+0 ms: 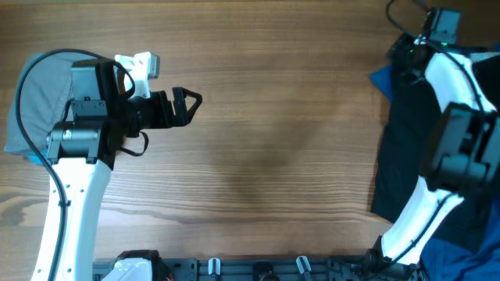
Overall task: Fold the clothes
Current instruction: 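Reach the right gripper to the black shorts on the right pile and grasp, then drag the black shorts with the right gripper to the table center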
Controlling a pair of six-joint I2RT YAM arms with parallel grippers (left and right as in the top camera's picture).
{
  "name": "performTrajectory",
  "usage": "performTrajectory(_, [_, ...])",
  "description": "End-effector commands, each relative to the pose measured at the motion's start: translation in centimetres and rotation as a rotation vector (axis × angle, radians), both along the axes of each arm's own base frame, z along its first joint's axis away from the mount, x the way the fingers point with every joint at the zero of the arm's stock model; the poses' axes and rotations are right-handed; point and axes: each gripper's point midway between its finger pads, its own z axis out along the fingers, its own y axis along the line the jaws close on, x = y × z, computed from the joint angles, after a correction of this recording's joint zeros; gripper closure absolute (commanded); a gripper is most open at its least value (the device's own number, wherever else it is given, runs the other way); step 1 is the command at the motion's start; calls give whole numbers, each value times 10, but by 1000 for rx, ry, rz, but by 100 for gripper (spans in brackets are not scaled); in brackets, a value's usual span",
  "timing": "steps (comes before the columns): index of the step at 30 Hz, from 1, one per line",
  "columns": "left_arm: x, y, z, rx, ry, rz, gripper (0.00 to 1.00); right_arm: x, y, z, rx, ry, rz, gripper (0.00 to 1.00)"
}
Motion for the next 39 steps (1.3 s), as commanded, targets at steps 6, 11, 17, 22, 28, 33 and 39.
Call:
performTrajectory(6, [8, -7, 21, -39, -81, -42, 0, 16, 1, -44, -37, 9, 38, 54])
performTrajectory(11, [8, -7, 21, -39, -81, -42, 0, 1, -24, -21, -130, 42, -35, 96])
performTrajectory(17, [8, -7, 20, -36, -81, -40, 0, 4, 6, -10, -75, 25, 160, 34])
performTrajectory(22, [8, -7, 20, -36, -81, -40, 0, -3, 3, -47, -83, 102, 144, 37])
performTrajectory(28, [13, -7, 26, -35, -115, -41, 0, -18, -12, -62, -96, 163, -17, 61])
performTrajectory(33, [14, -6, 26, -35, -117, -38, 0, -11, -22, 0, -127, 58, -24, 96])
performTrajectory(39, [-5, -7, 59, -69, -191, -24, 3, -9, 73, 205, 71, -420, 371, 96])
